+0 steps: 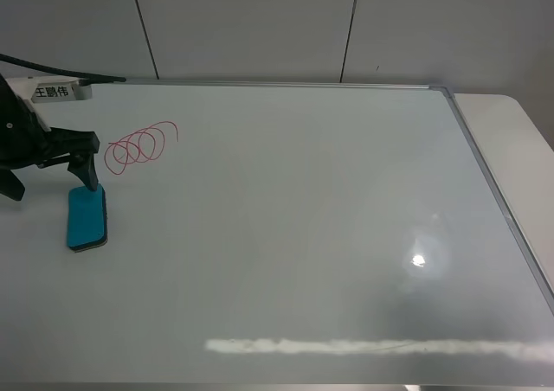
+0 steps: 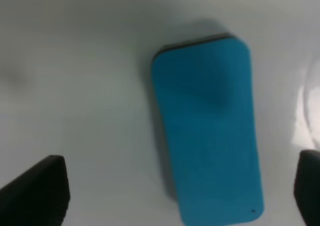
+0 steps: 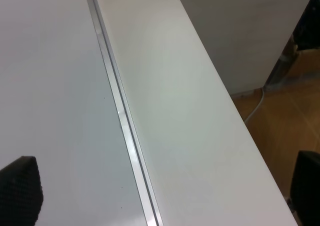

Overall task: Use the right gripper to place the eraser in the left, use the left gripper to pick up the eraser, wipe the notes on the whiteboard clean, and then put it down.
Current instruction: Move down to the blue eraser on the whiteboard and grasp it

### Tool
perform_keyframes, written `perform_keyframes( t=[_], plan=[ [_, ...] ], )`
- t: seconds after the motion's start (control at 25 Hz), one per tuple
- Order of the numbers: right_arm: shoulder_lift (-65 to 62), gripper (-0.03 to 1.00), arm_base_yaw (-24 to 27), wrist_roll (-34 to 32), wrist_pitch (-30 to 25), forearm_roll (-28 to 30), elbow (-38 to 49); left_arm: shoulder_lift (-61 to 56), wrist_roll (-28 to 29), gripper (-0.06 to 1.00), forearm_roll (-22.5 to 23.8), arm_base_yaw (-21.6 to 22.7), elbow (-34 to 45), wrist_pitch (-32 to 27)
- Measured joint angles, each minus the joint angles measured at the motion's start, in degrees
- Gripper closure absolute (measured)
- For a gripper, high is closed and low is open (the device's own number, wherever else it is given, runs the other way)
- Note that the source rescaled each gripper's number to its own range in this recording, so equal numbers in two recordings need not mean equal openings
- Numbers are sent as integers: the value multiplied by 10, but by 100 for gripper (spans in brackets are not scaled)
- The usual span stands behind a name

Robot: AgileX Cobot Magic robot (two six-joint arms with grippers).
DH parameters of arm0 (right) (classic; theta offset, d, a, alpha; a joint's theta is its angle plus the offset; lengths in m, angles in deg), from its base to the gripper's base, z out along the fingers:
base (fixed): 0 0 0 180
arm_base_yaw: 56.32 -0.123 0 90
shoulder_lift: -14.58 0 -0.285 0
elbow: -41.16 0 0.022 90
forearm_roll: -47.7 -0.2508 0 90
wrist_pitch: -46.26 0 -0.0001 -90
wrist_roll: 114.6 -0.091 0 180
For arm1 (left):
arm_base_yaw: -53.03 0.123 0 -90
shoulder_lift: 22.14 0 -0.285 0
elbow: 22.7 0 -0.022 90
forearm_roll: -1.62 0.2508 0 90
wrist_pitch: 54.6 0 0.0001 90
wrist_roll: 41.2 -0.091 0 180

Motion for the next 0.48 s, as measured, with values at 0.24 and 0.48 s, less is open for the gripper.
perform_keyframes(
  t=[0.24, 0.48],
  plan=[
    [0, -3, 0, 0, 0, 0, 0, 20, 10, 15, -9, -9, 23, 48],
    [0, -3, 0, 0, 0, 0, 0, 20, 21, 15, -23, -9, 102, 118]
  ],
)
